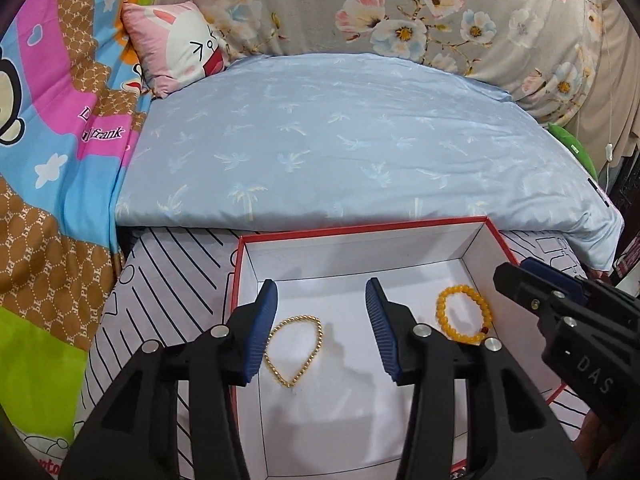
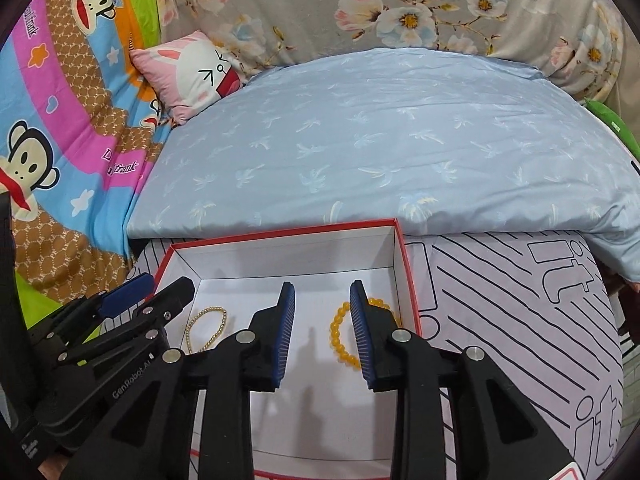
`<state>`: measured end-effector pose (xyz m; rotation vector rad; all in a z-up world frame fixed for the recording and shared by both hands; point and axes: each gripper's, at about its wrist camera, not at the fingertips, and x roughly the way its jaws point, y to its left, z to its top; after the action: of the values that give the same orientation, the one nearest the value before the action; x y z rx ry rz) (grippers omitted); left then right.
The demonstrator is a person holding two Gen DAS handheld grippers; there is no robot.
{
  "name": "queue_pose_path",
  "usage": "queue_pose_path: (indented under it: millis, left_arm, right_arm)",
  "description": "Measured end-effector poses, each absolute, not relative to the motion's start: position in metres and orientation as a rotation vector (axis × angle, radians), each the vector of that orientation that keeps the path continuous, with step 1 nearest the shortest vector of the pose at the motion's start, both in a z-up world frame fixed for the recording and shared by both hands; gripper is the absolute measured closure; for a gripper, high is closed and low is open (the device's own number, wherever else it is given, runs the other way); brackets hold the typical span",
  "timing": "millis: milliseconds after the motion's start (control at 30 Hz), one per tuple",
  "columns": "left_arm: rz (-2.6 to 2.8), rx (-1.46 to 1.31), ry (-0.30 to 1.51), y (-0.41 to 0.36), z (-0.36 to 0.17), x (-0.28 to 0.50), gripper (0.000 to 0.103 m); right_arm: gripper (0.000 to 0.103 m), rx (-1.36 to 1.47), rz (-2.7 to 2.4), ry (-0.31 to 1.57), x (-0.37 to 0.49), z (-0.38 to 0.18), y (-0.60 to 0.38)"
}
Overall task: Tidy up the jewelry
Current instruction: 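Carry both bracelets into the red box and open both tools, then grasp the yellow bead bracelet with the left tool while the right tool grasps the dark garnet strand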
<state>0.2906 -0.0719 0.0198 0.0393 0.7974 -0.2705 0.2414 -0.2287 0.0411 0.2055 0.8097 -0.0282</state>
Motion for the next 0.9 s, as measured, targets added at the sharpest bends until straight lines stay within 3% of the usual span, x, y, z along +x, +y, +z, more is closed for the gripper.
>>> queue_pose_path:
  millis: [600, 900]
  left_arm:
    - [-0.248, 0.054, 0.797, -0.055, 0.013, 0.227, 0.059]
    - [-0.235, 0.057, 0.836, -0.046, -0.004, 0.211, 0.059]
  right_arm:
    - [0.075, 0.195, -0.039, 0.869, 0.177, 0.013, -0.220]
    - [0.080, 0.156, -0.054, 0.873, 0.157, 0.011, -0.209]
